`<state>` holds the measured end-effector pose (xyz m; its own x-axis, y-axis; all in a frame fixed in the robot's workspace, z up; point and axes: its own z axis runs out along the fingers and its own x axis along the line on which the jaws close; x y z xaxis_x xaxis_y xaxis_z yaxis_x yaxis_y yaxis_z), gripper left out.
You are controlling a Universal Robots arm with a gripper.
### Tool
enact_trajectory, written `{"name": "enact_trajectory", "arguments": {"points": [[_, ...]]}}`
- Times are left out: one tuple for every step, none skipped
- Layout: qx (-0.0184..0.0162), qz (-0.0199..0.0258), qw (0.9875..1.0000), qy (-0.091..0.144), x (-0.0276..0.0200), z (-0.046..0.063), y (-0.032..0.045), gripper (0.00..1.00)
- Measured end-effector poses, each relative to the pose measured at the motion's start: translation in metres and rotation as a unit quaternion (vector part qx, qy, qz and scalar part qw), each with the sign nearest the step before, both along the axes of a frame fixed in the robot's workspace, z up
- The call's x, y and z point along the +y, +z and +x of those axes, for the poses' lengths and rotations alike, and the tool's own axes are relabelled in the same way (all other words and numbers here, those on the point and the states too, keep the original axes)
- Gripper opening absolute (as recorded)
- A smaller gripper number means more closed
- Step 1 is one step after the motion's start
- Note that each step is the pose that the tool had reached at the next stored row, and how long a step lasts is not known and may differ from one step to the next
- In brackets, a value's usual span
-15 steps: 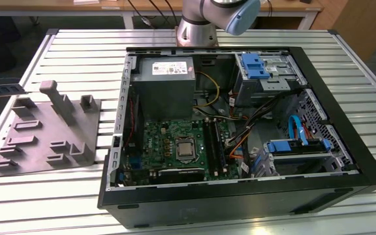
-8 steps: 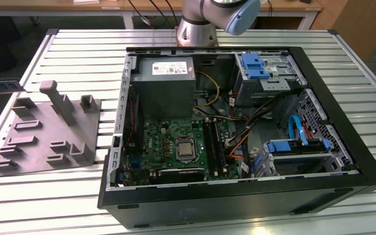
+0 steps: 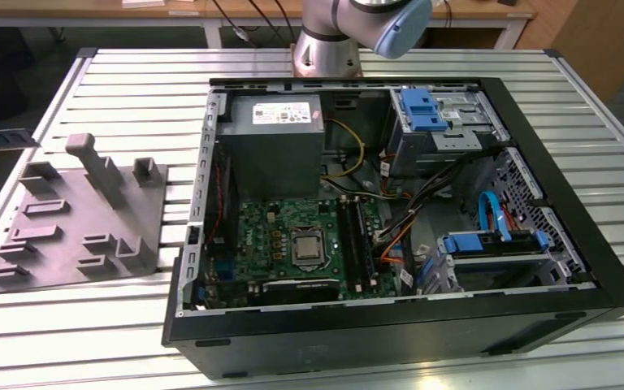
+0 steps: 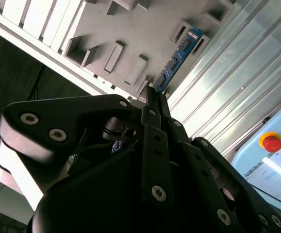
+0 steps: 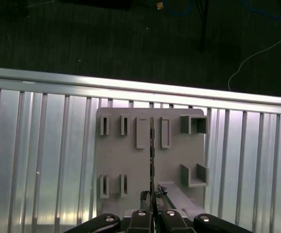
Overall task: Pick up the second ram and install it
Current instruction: 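Pick up the second ram and move it above second insertion slot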
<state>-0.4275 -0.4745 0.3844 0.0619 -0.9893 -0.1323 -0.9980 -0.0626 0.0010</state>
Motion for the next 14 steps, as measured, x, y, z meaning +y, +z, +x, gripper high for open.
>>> {"name": "enact_trajectory", "arguments": {"points": [[0.0,0.0004,1.0,0.0,0.0,0.0,0.0009,0.14],[0.0001,0.0008,1.0,0.0,0.0,0.0,0.0017,0.14],[0.0,0.0012,1.0,0.0,0.0,0.0,0.0025,0.14],[0.0,0.0017,1.0,0.0,0.0,0.0,0.0032,0.14],[0.0,0.0021,1.0,0.0,0.0,0.0,0.004,0.14],[0.0,0.0025,1.0,0.0,0.0,0.0,0.0048,0.14],[0.0,0.0029,1.0,0.0,0.0,0.0,0.0056,0.14],[0.0,0.0033,1.0,0.0,0.0,0.0,0.0065,0.14],[0.0,0.0037,1.0,0.0,0.0,0.0,0.0072,0.14],[0.0,0.0042,1.0,0.0,0.0,0.0,0.008,0.14],[0.0,0.0047,1.0,0.0,0.0,0.0,0.0088,0.14],[0.0,0.0051,1.0,0.0,0.0,0.0,0.0097,0.14],[0.0,0.0055,1.0,0.0,0.0,0.0,0.0107,0.14],[0.0001,0.006,1.0,0.0,0.0,0.0,0.0118,0.14]]}}
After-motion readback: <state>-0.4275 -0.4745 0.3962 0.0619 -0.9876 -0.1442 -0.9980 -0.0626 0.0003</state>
